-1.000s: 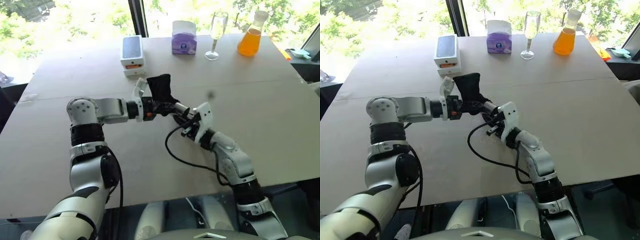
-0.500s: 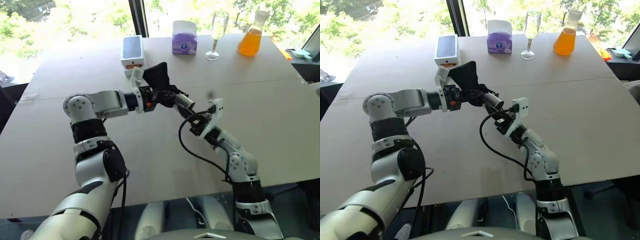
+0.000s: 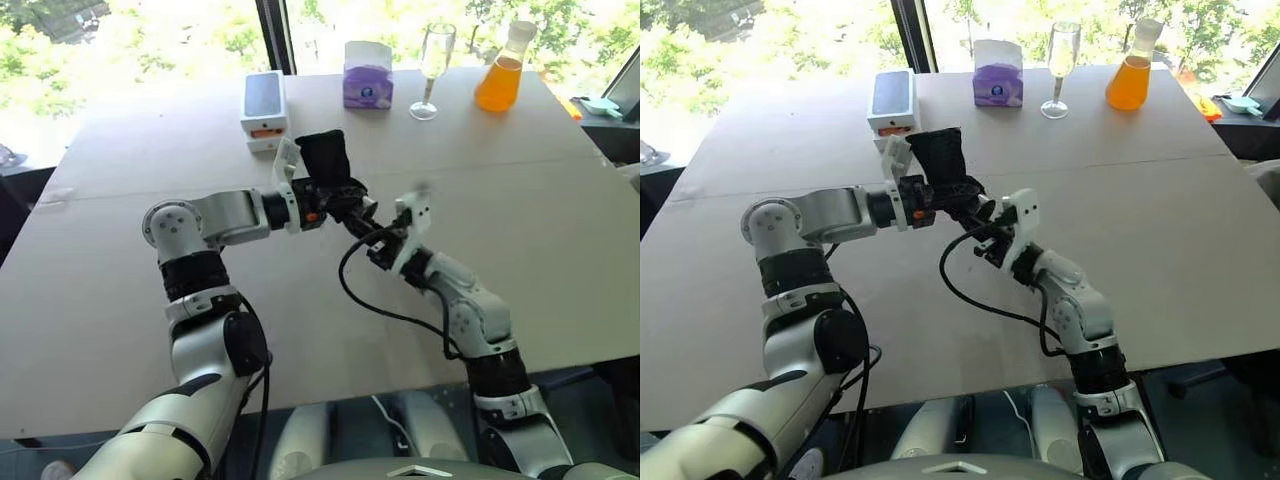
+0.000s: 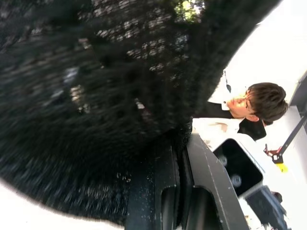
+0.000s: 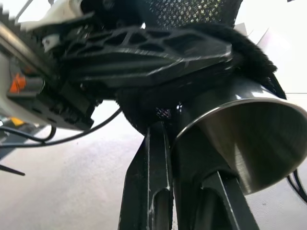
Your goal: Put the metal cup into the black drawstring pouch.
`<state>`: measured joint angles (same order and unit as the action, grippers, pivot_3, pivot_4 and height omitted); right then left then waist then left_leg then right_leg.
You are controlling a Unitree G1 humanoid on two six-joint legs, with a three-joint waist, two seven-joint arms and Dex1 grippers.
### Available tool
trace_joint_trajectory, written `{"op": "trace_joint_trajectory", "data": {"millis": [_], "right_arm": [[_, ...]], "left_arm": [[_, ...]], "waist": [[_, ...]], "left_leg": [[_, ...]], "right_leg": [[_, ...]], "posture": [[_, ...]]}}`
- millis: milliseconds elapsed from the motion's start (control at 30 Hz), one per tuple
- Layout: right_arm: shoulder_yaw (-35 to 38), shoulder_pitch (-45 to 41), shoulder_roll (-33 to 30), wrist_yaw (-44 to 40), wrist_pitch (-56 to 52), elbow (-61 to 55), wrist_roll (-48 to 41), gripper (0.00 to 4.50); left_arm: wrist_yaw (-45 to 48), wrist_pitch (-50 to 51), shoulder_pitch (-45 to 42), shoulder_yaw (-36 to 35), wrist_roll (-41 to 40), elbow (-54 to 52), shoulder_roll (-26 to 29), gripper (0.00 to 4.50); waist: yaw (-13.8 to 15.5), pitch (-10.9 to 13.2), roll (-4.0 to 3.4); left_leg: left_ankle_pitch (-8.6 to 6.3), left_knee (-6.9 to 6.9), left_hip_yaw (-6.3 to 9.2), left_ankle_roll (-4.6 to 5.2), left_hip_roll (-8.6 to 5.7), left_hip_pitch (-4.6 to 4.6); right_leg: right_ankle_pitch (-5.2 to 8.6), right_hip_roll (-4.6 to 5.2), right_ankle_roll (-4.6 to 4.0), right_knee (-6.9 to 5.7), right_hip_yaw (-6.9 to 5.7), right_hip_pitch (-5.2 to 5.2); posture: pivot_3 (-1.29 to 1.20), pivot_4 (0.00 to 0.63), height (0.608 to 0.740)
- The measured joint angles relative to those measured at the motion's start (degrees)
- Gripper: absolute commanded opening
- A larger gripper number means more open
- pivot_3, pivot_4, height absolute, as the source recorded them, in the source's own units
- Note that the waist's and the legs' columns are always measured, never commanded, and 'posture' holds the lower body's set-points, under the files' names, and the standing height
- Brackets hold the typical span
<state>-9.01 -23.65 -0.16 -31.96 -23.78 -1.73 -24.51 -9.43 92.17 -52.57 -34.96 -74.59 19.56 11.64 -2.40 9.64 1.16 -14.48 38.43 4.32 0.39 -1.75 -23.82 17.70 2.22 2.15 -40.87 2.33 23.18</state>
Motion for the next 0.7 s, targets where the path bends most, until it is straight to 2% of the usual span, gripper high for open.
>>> {"op": "trace_joint_trajectory", "data": {"millis": [200,400,533,600,700], "right_arm": [[-2.1,-2.5,-0.5,-1.0,5.3,2.7,5.6,0.07],[-5.3,-5.0,-3.2,1.3,13.3,5.5,16.3,0.07],[-6.5,-7.1,-4.7,3.0,18.3,9.5,22.2,0.07],[-8.2,-7.7,-6.5,2.8,20.4,10.9,25.2,0.07],[-9.1,-8.8,-8.1,2.2,22.2,11.9,27.4,0.07]], "left_arm": [[-7.2,-0.7,-1.4,-3.0,-5.2,2.5,-1.6,0.0],[-14.5,-2.8,-0.8,-2.4,-13.5,3.7,-2.3,0.0],[-20.2,-6.9,3.7,1.9,-24.0,1.9,-1.7,0.0],[-24.2,-10.6,7.0,6.9,-31.3,0.4,-0.2,0.0],[-26.6,-13.4,8.1,10.1,-35.0,-1.0,0.5,0.0]], "waist": [[0.0,0.0,0.01],[0.0,0.0,0.01],[0.0,0.0,0.02],[0.0,0.0,0.02],[0.1,0.0,0.02]], "left_leg": [[0.0,0.01,0.0,0.0,0.0,0.0],[0.0,0.02,0.0,-0.01,0.01,0.01],[0.01,0.01,0.0,-0.02,0.02,0.01],[0.01,0.05,0.0,-0.02,0.01,-0.01],[0.01,0.1,0.0,-0.02,0.01,0.0]], "right_leg": [[0.0,0.0,0.0,-0.01,0.0,0.0],[0.0,0.0,0.0,-0.02,0.01,0.0],[0.0,0.01,0.0,-0.01,0.05,0.0],[0.0,0.02,0.0,0.0,0.07,0.0],[0.0,0.02,0.0,-0.02,0.07,-0.01]], "posture": [[0.0,0.15,0.74],[0.0,0.15,0.74],[0.0,0.15,0.74],[0.0,0.15,0.74],[0.0,0.15,0.74]]}}
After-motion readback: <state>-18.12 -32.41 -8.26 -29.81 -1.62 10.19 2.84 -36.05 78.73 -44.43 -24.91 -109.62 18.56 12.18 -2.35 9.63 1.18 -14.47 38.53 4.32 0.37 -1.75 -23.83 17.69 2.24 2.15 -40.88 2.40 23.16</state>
